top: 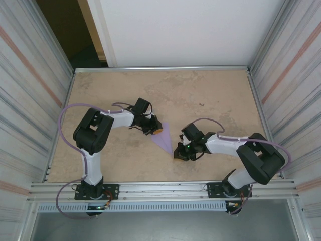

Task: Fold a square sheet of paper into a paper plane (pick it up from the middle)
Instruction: Fourth fold the wing at the center of the table.

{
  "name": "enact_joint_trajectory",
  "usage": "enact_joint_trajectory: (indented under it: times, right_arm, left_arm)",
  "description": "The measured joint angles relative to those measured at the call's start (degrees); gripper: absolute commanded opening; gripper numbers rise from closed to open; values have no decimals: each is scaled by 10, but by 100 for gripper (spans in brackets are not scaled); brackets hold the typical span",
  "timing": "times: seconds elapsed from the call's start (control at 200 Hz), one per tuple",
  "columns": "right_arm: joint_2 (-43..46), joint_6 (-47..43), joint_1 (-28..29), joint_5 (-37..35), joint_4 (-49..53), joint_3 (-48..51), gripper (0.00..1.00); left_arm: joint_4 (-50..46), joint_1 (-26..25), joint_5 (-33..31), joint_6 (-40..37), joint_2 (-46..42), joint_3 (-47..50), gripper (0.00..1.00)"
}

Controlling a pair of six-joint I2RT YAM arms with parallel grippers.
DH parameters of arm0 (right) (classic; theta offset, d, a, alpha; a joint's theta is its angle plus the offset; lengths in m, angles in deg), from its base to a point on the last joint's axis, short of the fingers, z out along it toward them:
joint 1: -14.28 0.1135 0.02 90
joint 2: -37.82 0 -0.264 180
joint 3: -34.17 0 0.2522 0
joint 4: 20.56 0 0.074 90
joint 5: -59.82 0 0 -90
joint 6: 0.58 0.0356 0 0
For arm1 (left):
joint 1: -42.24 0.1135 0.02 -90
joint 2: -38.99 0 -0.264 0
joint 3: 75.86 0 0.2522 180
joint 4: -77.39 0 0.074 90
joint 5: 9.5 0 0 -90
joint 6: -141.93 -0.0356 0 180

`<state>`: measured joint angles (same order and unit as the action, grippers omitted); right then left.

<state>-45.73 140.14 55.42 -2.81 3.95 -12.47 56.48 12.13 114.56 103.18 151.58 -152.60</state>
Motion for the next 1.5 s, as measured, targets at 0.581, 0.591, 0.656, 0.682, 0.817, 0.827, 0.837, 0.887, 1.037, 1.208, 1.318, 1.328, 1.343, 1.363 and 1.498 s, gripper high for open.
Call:
enact_joint_trajectory:
  times: [0.581,0.591,0.656,0.682,0.817,0.827,0.837,0.887,1.037,1.208,1.318,1.328,1.343,1.363,1.498]
  right_arm:
    - [-128,-14,-8,-46,-19,-173,4]
    - [-130,-15,-8,-47,-19,-173,4]
    - [-141,-15,-9,-51,-16,-173,4]
    - [-144,-15,-10,-51,-16,-173,3]
    - [-156,-15,-14,-55,-10,-172,3]
    - [-157,-15,-14,-55,-10,-172,3]
    - [-158,-16,-14,-55,-9,-172,2]
    - [-162,-18,-16,-53,-8,-172,2]
    - [-165,-22,-16,-53,-5,-172,2]
    - [-167,-32,-17,-53,0,-174,1]
    - [-170,-34,-17,-52,8,-179,1]
    - [-170,-34,-18,-52,9,-179,1]
    - [-170,-34,-18,-52,9,-179,1]
    - [-171,-34,-18,-52,9,-179,1]
    - [-171,-34,-18,-52,10,-180,1]
  left_arm:
    - [1,0,4,0,0,0,14]
    - [1,0,4,0,0,0,14]
    - [1,0,5,0,0,0,14]
    - [2,0,5,0,0,0,14]
    - [3,0,7,-3,0,0,14]
    - [3,0,8,-4,0,0,14]
    - [3,0,8,-4,0,0,15]
    - [4,0,9,-8,0,0,15]
    - [10,0,10,-46,0,0,15]
    - [17,5,4,-117,1,1,15]
    - [35,23,12,-142,3,5,16]
    - [36,25,13,-144,4,5,16]
    - [37,28,13,-146,4,5,16]
    - [40,32,13,-150,5,5,16]
    - [36,60,13,-166,11,-5,16]
